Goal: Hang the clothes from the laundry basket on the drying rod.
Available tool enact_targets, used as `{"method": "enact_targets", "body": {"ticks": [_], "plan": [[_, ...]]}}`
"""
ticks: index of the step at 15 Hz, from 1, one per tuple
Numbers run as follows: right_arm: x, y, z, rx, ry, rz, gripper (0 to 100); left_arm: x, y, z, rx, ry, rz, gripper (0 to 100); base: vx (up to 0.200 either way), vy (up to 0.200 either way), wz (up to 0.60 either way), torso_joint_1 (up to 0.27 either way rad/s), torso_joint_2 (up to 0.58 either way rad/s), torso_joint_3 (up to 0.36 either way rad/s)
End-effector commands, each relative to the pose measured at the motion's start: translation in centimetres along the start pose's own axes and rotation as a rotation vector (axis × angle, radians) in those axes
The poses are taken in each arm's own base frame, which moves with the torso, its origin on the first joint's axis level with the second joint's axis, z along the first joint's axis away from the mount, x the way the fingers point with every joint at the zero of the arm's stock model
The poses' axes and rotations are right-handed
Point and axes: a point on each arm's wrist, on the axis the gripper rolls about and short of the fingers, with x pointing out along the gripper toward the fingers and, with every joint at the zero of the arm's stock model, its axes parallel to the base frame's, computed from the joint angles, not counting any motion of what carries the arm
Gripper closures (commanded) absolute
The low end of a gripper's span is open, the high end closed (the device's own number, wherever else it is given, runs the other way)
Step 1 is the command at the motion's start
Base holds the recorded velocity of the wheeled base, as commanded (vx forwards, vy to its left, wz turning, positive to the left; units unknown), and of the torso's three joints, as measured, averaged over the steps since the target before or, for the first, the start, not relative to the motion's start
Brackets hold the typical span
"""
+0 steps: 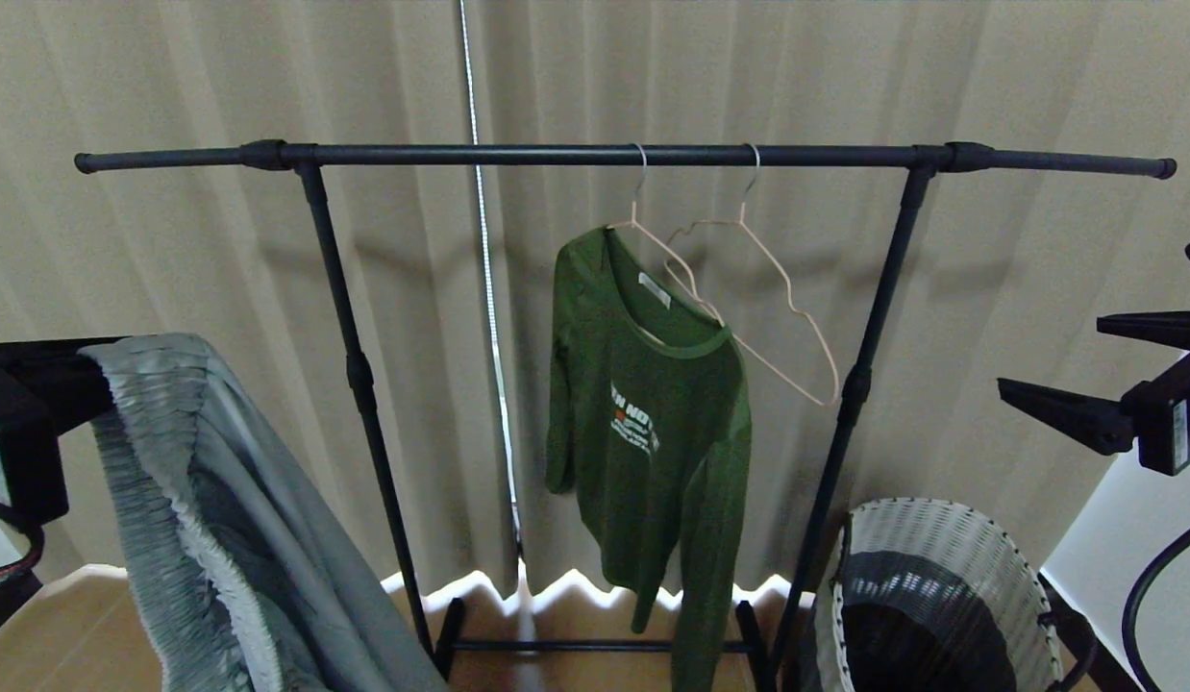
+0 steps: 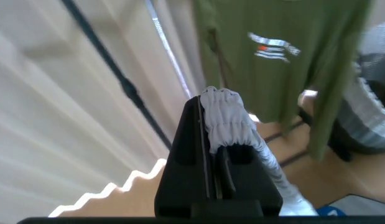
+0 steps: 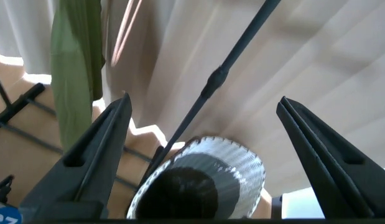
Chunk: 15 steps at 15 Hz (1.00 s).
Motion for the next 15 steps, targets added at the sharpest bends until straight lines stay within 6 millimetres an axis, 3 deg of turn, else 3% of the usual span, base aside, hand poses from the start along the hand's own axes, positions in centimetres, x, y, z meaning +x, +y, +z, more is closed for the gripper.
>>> {"method": "enact_targets", "body": {"ticks": [1, 5, 8, 15], "plan": [[0.0, 0.0, -0.1, 0.000, 0.001, 0.002, 0, -0.4, -0.1, 0.2, -0.001, -0.025, -0.021, 100, -0.200, 0.000, 0.00, 0.012, 0.00, -0.002], [0.0, 0.0, -0.1, 0.001, 0.004, 0.002, 0, -0.9, -0.3, 0.2, -0.001, -0.057, -0.084, 100, -0.200, 0.000, 0.00, -0.004, 0.00, 0.001], [0.1, 0.0, -0.2, 0.002, 0.011, 0.003, 0, -0.7, -0.4, 0.0, 0.006, -0.052, -0.090, 100, 0.000, 0.000, 0.00, 0.000, 0.00, 0.000], [0.3, -0.1, -0.2, 0.004, 0.019, -0.011, 0, 1.6, -0.7, -1.5, 0.020, -0.183, -0.065, 100, 0.000, 0.000, 0.00, 0.000, 0.00, 0.000]]}}
